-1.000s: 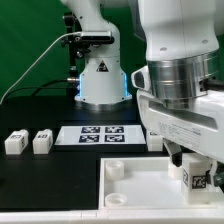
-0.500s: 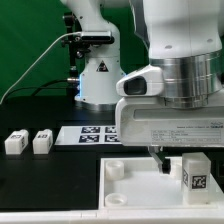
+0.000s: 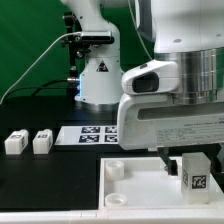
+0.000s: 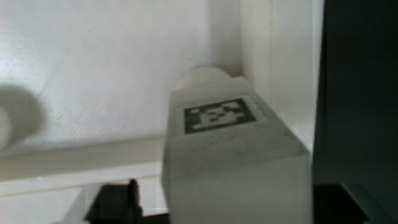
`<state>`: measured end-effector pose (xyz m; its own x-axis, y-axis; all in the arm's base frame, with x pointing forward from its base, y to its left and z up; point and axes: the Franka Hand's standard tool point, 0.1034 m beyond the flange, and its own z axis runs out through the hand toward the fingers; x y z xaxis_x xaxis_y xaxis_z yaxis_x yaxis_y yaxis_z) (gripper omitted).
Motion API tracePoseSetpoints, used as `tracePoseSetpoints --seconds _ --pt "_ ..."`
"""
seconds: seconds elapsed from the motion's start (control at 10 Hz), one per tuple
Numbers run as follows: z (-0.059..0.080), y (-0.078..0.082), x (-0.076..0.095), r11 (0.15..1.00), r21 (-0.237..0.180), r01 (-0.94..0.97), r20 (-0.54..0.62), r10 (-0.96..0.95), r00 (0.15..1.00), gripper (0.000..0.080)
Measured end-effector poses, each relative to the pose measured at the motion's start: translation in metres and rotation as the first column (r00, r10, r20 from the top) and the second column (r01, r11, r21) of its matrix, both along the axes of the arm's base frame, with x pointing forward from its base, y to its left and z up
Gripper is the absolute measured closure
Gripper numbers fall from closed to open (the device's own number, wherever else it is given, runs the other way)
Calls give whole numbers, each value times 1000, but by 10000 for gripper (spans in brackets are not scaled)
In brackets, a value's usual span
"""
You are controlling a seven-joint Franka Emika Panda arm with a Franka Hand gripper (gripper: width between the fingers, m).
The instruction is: Assemble one leg
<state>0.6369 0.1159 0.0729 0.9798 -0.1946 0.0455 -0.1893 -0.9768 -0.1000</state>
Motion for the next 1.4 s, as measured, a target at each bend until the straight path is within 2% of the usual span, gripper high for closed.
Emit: tracePoseSetpoints --seconds 0.1,0.3,0.5,0.6,0.8,0.9,1.2,1.3,1.4 --pt "0 0 0 994 6 113 -10 -113 994 497" --pt "0 -3 0 953 14 302 -29 -302 953 504" --pt "0 -4 0 873 17 488 -52 -487 872 504" --pt "-1 -5 -1 787 16 617 -77 -614 785 504" --pt "-1 -5 -2 541 -5 841 -108 -836 537 504" --pt "-1 -8 -3 359 -11 933 -137 -925 354 504" --pt "-1 -7 -6 -46 -54 997 -193 -980 -56 504" --pt "-1 -7 -7 -122 -64 990 -192 -972 -132 504" --pt "-1 -8 -7 -151 -68 986 -192 -968 -162 504"
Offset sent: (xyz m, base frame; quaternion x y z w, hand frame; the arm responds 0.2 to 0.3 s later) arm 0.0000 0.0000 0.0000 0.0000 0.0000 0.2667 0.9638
